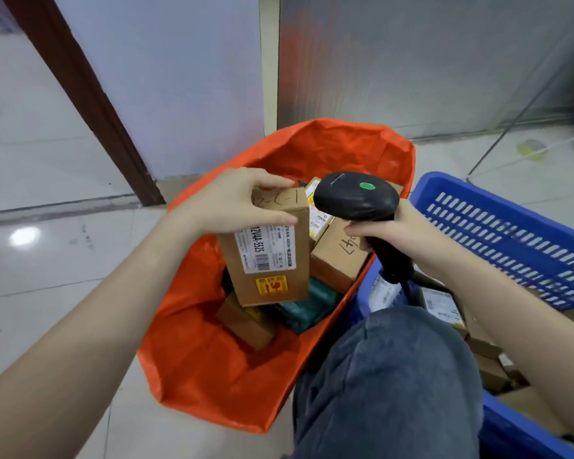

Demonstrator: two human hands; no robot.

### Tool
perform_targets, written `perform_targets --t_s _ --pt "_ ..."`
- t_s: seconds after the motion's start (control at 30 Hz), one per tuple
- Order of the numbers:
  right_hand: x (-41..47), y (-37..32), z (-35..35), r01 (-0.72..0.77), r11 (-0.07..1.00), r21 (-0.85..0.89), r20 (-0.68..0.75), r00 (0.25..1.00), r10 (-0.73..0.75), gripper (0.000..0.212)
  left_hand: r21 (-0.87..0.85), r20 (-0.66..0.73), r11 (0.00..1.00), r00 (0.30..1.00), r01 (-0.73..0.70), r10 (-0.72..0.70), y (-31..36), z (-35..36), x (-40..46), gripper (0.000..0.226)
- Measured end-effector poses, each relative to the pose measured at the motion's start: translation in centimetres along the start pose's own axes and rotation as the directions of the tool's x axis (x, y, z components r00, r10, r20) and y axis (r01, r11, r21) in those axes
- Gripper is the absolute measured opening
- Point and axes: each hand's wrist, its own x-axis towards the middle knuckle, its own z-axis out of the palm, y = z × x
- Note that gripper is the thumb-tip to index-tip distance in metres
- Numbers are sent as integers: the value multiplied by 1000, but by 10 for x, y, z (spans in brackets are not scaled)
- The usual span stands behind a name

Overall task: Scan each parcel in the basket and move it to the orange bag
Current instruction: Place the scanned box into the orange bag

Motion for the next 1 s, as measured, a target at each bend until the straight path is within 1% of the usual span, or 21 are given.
perform_targets --t_s 0.07,0.13,0.27,0.37,0.47,0.57,0.7,0.77,0.83,0.9,1.0 --pt "8 15 2 -38 999 1 25 999 38 10 -16 67 1000 997 -25 26 -14 21 5 55" --pt "15 31 5 -74 997 -20 45 996 75 14 -44 114 998 992 -46 51 -29 45 10 50" --pt "25 59 7 -136 991 11 75 988 135 9 -93 175 993 980 -75 90 -53 89 21 50" --pt "31 76 6 -155 987 28 80 985 153 4 -49 240 996 967 -77 86 -64 119 27 51" --pt "37 89 3 -174 982 67 86 982 168 6 61 288 990 952 -130 107 -72 145 30 56" --pt "39 99 1 -167 982 86 109 981 158 9 79 264 985 956 -156 130 -74 152 37 60" --pt "37 100 -6 -140 981 136 81 988 130 13 127 298 984 951 -126 83 -64 148 47 74" --pt "33 98 -13 -132 981 145 68 990 123 14 68 249 991 964 -118 98 -53 143 47 79" --pt "26 94 -22 -116 982 149 46 993 111 14 -21 157 989 977 -143 145 -39 135 49 75" --pt "18 88 -33 -93 985 145 18 996 92 14 -72 82 979 977 -191 196 -22 125 55 70" --pt "-2 78 -56 -57 989 137 -43 997 63 15 -71 55 961 961 -266 270 17 110 62 64"
